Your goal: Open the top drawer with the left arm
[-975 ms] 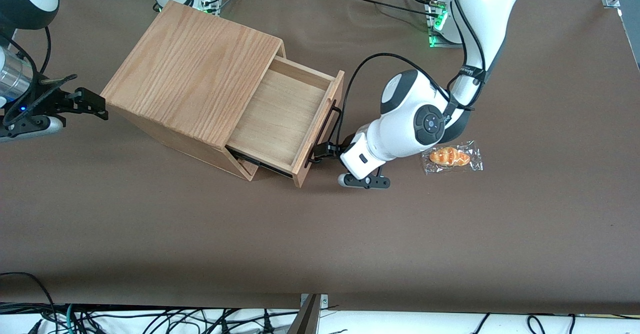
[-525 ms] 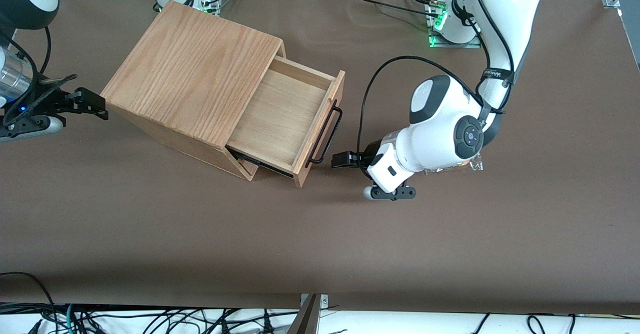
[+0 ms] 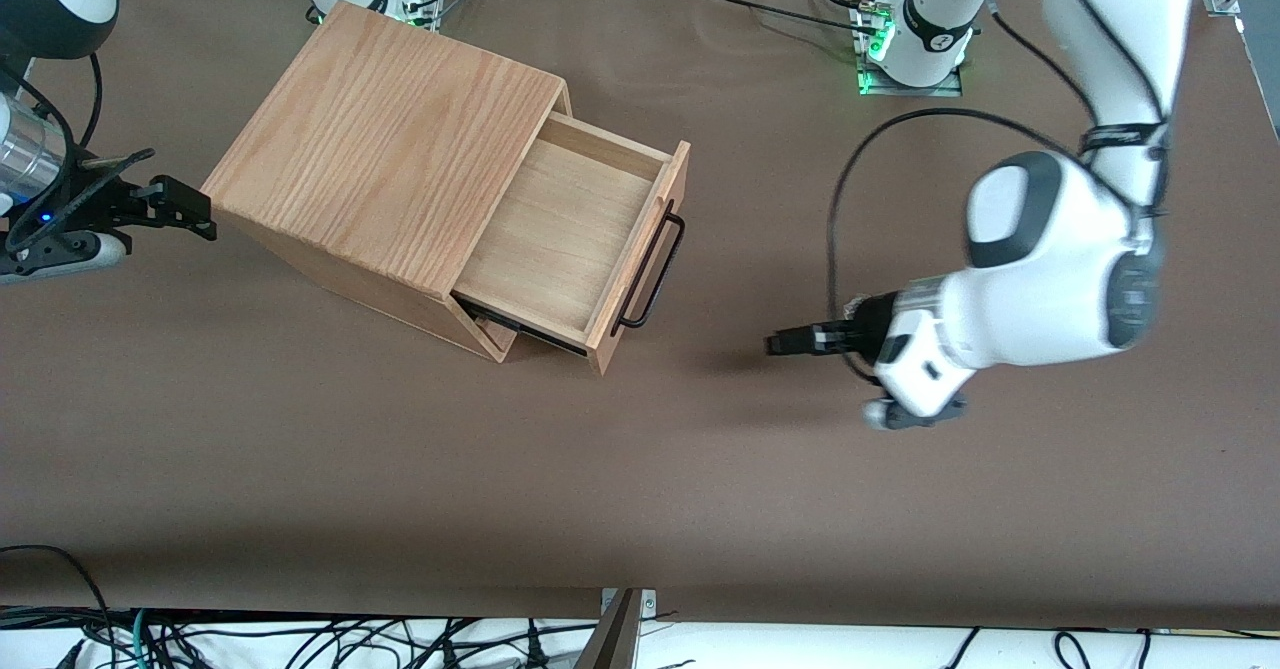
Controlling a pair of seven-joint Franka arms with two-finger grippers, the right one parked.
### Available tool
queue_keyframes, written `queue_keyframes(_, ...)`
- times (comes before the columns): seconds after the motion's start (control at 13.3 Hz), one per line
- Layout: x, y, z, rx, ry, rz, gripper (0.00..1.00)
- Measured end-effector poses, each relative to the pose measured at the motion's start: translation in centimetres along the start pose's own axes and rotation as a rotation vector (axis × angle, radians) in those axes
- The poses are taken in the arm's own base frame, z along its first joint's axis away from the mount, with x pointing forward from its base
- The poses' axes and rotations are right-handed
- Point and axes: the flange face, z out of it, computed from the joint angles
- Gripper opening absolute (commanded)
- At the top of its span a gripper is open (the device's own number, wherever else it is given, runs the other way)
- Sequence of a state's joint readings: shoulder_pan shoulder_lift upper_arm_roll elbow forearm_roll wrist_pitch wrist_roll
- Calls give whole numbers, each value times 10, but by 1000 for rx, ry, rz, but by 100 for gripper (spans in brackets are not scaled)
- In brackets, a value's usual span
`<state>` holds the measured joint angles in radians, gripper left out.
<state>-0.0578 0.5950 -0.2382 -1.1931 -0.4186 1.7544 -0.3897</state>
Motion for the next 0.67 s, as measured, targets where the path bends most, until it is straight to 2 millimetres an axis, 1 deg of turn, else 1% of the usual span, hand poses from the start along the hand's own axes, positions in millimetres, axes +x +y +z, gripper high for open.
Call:
queue_keyframes(0.15,6,-38,-32,51,-9,26,100)
queue_keyframes(0.22,7,-52,-42,62,-17,42,100)
queue_keyframes(0.3,7,-59,-49,69,-21,54,100)
queue_keyframes(0.45,3,-59,-58,82,-12,72,100)
queue_keyframes(0.67,1,-63,-62,205,22,95,100)
